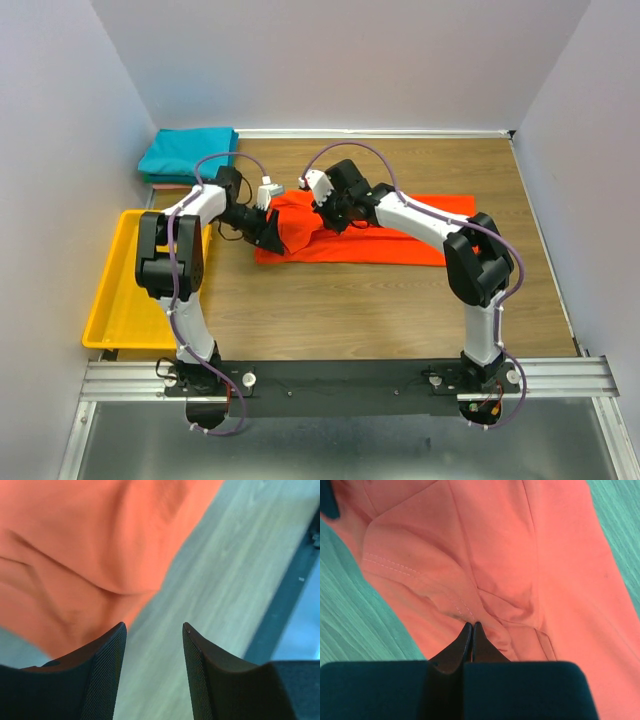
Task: Fold and stack the t-shirts
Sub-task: Fold the tshirt
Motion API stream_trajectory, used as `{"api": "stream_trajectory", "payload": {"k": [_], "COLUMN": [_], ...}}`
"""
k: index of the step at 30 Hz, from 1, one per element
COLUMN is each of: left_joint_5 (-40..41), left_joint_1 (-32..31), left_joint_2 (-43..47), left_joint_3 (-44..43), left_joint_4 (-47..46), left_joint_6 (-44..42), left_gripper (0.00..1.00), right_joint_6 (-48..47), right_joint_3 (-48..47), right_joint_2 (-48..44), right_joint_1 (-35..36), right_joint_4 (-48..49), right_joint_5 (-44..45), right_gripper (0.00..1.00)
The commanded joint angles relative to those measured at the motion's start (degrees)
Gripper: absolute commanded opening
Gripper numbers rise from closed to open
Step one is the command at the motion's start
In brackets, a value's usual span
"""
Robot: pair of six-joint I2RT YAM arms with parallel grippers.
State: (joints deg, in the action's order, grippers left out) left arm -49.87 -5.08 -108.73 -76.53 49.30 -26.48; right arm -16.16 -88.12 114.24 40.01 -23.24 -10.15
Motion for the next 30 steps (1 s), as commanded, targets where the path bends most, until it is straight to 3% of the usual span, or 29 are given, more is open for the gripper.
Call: {"api": "stream_trajectory", "payload": {"k": [1, 19, 28, 30], "left_joint_5": [-6.2, -10.1, -9.4, -9.5], "left_joint_1": [-0.5, -3.0, -3.2, -3.2], "left_joint_2": [0.6, -2.3, -3.8, -3.6], "left_joint_3": [5.2, 6.0, 6.0, 5.4], "left_joint_4": [-2.1, -12.6, -14.9, -15.0], "left_joint_6": [5.2, 14.9, 17.7, 17.8], "left_gripper": [0.57, 0.56, 0.44, 0.35], "right_joint_6": [1.2, 3.1, 2.9, 2.9], "right_joint_3": [-1.3, -3.3, -3.3, -3.3], "right_joint_2": [0.9, 1.9, 2.0, 2.1], "right_joint_1": [0.2, -0.2, -0.2, -0.2], "right_joint_4": [-0.4, -0.4, -0.4, -0.3], "right_joint_5": [1.3, 1.2, 1.1, 1.2], "right_gripper": [0.01, 0.01, 0.01, 0.0]}}
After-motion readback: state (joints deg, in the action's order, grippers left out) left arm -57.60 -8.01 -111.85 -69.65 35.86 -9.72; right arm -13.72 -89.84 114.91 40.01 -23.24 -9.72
